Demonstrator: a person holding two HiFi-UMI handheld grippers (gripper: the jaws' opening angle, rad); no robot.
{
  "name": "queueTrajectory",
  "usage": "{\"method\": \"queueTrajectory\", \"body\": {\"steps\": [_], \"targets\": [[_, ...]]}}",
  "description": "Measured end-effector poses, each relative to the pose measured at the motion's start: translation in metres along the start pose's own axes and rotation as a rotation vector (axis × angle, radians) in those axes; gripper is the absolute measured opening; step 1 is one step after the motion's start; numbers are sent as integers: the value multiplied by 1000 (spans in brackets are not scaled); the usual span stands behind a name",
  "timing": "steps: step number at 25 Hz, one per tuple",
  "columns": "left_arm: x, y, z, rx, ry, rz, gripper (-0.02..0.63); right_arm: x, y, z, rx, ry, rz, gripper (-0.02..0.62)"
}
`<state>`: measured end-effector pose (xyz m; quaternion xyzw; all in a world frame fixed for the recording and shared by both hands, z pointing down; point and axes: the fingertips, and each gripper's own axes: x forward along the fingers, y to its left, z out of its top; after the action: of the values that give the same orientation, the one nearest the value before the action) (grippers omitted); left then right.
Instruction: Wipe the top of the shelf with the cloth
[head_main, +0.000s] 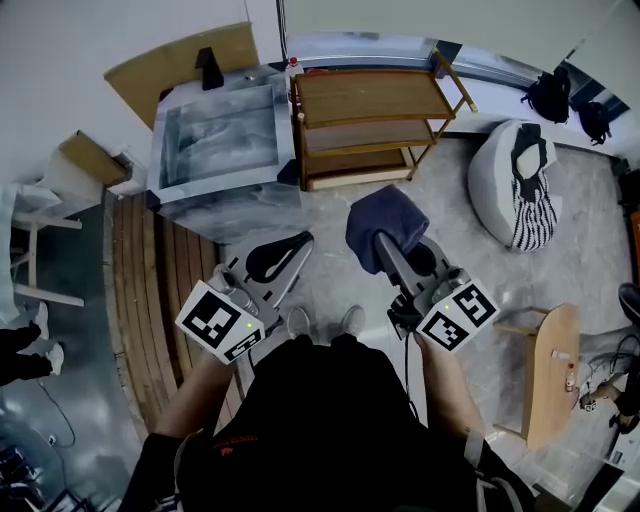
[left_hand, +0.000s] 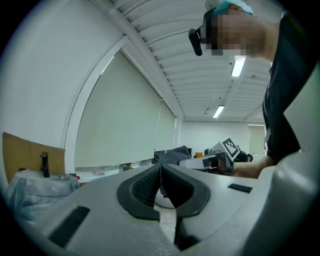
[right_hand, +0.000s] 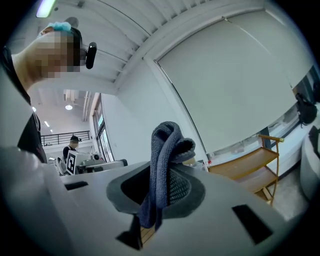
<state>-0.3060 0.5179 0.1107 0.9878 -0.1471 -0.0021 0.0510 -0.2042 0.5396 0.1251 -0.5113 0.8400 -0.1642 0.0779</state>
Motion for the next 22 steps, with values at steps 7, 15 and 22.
{"method": "queueTrajectory", "body": {"steps": [7,15,22], "targets": [[32,-20,-1,12,13,18,25,-25,-23,0,-16,44,38,48],[78,-51,-5,25,18,40,25,-60,-62,10,-24,61,73,49],[111,-72,-11,37,28,39,25,-92,-98,16,6,46,64,49]]}}
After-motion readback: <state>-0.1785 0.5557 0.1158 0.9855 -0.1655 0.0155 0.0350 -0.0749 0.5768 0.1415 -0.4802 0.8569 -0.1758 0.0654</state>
